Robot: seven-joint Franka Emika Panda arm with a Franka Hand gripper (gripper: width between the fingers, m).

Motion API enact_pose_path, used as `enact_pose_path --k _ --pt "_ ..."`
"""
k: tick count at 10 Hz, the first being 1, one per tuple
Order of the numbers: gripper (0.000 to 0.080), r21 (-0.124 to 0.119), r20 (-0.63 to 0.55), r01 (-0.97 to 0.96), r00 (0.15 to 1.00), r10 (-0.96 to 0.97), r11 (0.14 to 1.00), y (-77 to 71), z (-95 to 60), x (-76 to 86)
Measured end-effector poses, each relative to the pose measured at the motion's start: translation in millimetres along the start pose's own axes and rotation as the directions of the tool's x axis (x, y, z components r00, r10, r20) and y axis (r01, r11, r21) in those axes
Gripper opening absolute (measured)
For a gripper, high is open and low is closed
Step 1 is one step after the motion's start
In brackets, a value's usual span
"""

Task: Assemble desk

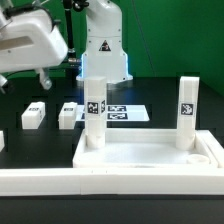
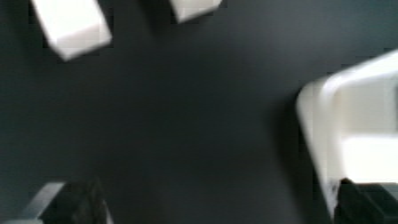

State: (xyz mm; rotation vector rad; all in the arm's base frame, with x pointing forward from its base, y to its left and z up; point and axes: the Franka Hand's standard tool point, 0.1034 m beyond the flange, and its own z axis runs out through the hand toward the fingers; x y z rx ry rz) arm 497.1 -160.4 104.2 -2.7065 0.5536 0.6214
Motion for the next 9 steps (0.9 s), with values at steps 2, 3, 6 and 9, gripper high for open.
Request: enact_pose_path --k 2,3,6,9 --pt "0.0649 0.009 0.114 -0.003 0.993 0.002 1.000 1.4 4.7 1.4" --pt "0.0649 0.013 0.164 -0.007 0.986 0.005 1.000 3.5 10.4 -2.2" --pt "0.0649 0.011 0.322 -0.040 0.946 0.034 0.999 21.0 45.6 -24.0" --pt "0.0649 0.010 0.319 -0.039 0.947 0.034 0.999 20.7 45.3 -23.4"
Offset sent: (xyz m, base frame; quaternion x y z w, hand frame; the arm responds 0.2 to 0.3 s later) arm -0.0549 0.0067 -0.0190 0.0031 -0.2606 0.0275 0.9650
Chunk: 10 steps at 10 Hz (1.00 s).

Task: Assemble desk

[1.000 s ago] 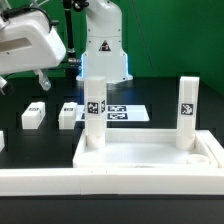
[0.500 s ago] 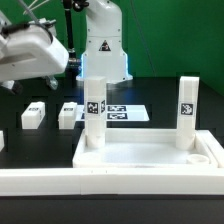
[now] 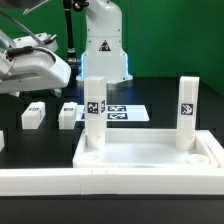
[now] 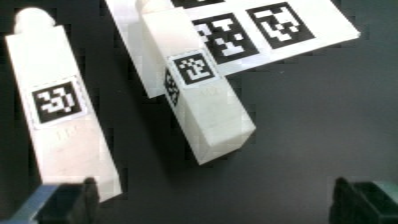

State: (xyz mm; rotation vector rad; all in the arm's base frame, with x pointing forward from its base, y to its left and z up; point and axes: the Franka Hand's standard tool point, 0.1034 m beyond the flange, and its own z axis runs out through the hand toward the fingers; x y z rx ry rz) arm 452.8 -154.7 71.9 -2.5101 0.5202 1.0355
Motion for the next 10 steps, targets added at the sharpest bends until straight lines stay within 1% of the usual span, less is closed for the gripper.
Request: enact_pose_path --k 1,3,4,5,10 --pt "0.0649 0.000 0.002 -0.003 1.000 0.003 1.000 1.4 3.0 0.4" --pt "0.0649 0.003 0.047 -0.025 0.999 0.024 1.000 9.6 30.1 -3.7" --pt "0.0649 0.004 0.067 -0.032 0.997 0.032 0.999 10.6 39.6 -6.5" --pt "0.0649 0.003 0.079 -0.035 0.996 0.034 0.999 9.8 45.8 -6.7" --pt "0.0649 -0.004 0.097 -0.019 0.995 0.020 1.000 -2.1 59.3 -4.8"
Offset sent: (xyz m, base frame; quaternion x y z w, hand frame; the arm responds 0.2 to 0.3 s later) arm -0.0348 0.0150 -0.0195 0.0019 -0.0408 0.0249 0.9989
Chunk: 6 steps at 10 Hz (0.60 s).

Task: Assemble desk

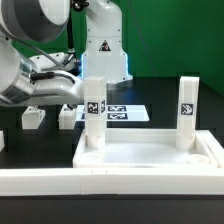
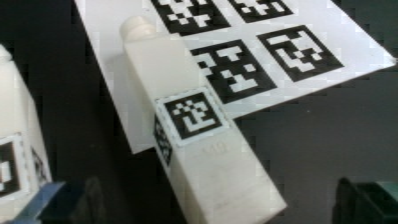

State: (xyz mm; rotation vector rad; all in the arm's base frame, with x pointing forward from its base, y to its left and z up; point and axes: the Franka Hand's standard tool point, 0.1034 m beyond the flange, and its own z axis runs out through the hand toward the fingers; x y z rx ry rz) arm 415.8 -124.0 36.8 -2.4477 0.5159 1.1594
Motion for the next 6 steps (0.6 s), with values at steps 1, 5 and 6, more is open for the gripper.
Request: enact_pose_path --k 1,5,6 --pt "0.0649 -0.002 -0.002 0.001 1.000 -0.001 1.000 -0.3 3.4 1.4" --pt "0.0649 -0.010 0.006 0.007 1.000 -0.007 1.000 -3.4 16.0 6.2" --pt "0.0649 -0.011 0.011 0.008 1.000 -0.008 1.000 -4.2 18.8 7.1"
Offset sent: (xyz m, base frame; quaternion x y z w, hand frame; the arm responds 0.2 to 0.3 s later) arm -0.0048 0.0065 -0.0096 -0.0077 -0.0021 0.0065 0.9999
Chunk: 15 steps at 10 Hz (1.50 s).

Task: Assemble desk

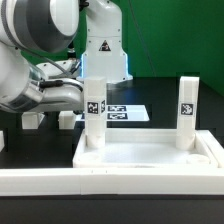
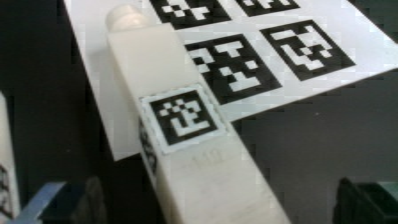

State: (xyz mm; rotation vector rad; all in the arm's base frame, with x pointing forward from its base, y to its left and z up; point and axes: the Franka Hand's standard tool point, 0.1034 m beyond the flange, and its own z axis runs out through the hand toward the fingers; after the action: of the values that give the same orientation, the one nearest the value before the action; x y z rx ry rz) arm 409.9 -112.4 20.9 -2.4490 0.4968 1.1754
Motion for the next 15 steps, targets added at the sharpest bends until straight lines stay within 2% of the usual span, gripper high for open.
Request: enact_pose_path --k 4,6,7,8,9,15 --pt "0.0649 -0.003 0.010 -0.001 1.000 0.001 1.000 0.2 2.8 1.1" --pt "0.0618 -0.003 0.010 -0.001 1.000 0.001 1.000 0.3 2.8 1.1" --pt "0.0428 -0.003 0.010 -0.001 1.000 0.001 1.000 0.3 2.8 1.1" --pt "0.0428 -0.002 0.010 0.000 1.000 0.000 1.000 0.3 2.7 1.0" --pt "0.0285 -0.002 0.010 0.000 1.000 0.000 1.000 0.3 2.6 0.9" --pt "0.0285 -0.002 0.010 0.000 1.000 0.000 1.000 0.3 2.6 0.9"
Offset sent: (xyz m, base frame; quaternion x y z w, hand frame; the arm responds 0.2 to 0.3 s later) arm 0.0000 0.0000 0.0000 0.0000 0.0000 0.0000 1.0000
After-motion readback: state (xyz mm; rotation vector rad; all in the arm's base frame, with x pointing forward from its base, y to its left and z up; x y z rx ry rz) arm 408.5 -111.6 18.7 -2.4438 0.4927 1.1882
